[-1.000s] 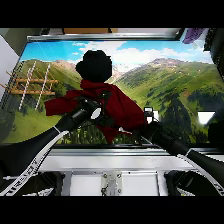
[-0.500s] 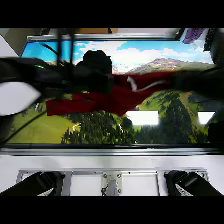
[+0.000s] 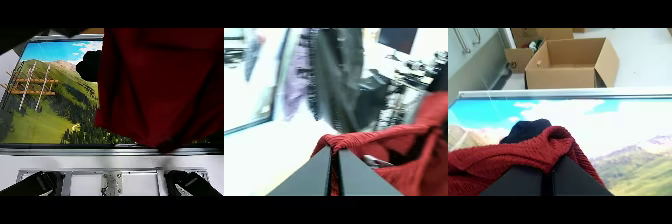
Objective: Fold the clothes and pants, and hang the long-sleeved shirts on hangers.
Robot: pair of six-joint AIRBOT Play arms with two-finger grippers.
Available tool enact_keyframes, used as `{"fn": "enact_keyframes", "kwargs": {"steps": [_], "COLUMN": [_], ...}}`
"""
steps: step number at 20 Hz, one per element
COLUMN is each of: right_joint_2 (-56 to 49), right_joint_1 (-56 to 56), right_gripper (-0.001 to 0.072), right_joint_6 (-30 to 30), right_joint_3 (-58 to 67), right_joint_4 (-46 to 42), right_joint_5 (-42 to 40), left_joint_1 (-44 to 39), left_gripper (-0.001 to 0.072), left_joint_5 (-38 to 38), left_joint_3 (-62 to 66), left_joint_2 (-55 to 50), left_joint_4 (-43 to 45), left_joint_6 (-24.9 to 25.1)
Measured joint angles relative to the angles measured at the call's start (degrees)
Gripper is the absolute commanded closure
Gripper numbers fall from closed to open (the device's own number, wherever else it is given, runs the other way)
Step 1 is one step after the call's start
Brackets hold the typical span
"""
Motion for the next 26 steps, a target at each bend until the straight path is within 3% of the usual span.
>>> {"fn": "enact_keyframes", "kwargs": {"steps": [3, 7, 11, 14, 17, 21, 22, 23, 24, 25, 26], "right_joint_2": [-5.55, -13.29, -13.42, -12.59, -14.05, -18.05, -19.17, -20.06, -20.79, -21.27, -21.38], "right_joint_1": [-1.22, -3.87, -4.74, -5.18, -6.34, -9.25, -9.77, -10.16, -10.49, -10.69, -10.78], "right_gripper": [0.0693, 0.0693, 0.0694, 0.0694, 0.0693, 0.0677, 0.0559, 0.0272, 0.0159, 0.0212, 0.0216], "right_joint_6": [-4.66, -12.48, -16.17, -18.73, -19.74, -17.81, -16.5, -15.23, -14.34, -13.73, -13.11], "right_joint_3": [-0.2, -7.8, -26.36, -38.73, -44.17, -46.51, -46.77, -46.88, -46.99, -47.08, -47.15], "right_joint_4": [-0.37, -0.35, 1.79, 4.59, 9.11, 8.72, 7.43, 5.22, 4.0, 4.09, 4.09], "right_joint_5": [5.4, 16.74, 22.67, 25.44, 24.17, 12.28, 8.48, 4.72, 1.84, -1.29, -2.89], "left_joint_1": [6.78, 13.9, 12.68, 9.53, 6.88, 5.07, 5.07, 5.25, 5.53, 5.88, 6.19], "left_gripper": [0.0689, 0.0689, 0.0689, 0.0689, 0.0689, 0.0689, 0.0688, 0.0689, 0.0689, 0.0688, 0.0689], "left_joint_5": [-4.59, -20.74, -29.33, -30.27, -30.27, -25.83, -24.72, -24.33, -24.2, -23.96, -22.62], "left_joint_3": [-4.31, -14.38, -34.1, -47.82, -55.17, -55.71, -54.71, -53.59, -52.54, -51.56, -50.71], "left_joint_2": [-1.14, -4.68, -3.63, -2.03, -3.21, -8.83, -10.49, -12.17, -13.7, -15.08, -16.22], "left_joint_4": [-1.22, -7.72, -13.4, -18.4, -22.64, -24.87, -25.09, -25.16, -25.09, -24.87, -25.31], "left_joint_6": [-2.1, -0.22, 2.97, 4.07, 5.11, 5.95, 5.99, 5.97, 6.03, 6.08, 6.12]}}
